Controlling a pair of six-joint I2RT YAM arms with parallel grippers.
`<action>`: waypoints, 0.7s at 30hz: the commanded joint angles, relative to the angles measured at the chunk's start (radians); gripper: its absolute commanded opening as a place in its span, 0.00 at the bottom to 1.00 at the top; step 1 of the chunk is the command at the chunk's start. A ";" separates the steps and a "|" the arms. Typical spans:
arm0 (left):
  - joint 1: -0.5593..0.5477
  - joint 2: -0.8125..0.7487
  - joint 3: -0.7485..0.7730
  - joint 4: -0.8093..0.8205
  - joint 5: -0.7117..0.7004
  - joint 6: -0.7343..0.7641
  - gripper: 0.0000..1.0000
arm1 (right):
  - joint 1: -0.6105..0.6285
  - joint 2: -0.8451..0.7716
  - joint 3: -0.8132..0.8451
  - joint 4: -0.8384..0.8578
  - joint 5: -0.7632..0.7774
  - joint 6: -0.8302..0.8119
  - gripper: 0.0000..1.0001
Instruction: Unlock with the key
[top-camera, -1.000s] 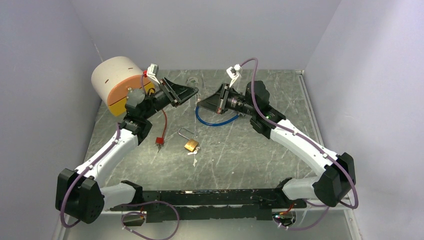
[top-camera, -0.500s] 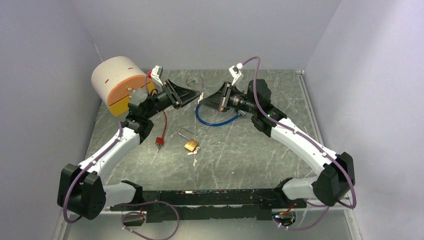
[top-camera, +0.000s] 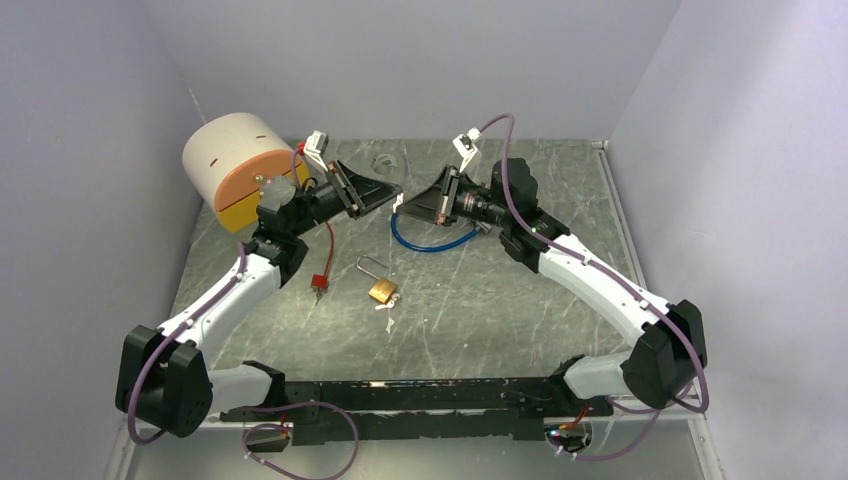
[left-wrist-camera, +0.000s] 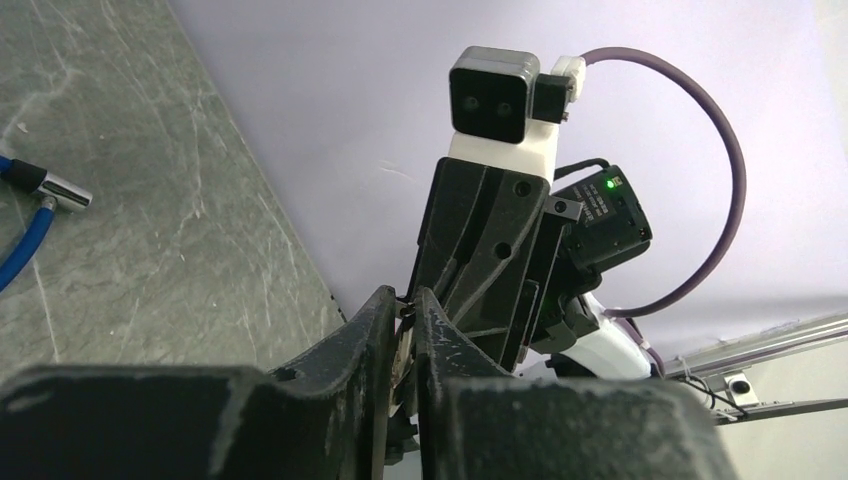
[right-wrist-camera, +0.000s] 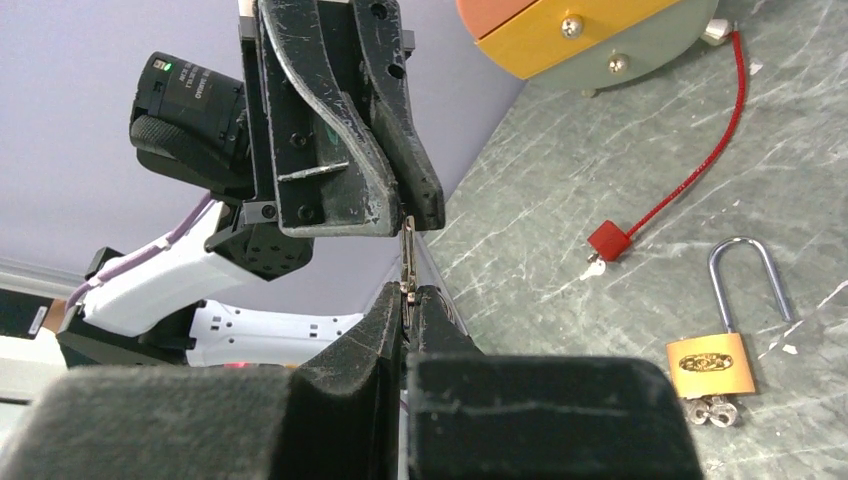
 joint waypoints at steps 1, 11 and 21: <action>0.001 -0.005 0.003 0.038 0.028 0.014 0.12 | -0.001 0.001 0.037 0.027 -0.021 0.017 0.00; 0.001 -0.044 0.017 -0.085 -0.005 0.102 0.07 | -0.006 -0.010 0.031 0.011 0.014 0.037 0.00; 0.001 -0.053 0.005 -0.109 -0.006 0.142 0.14 | -0.008 0.006 0.034 0.004 0.012 0.071 0.00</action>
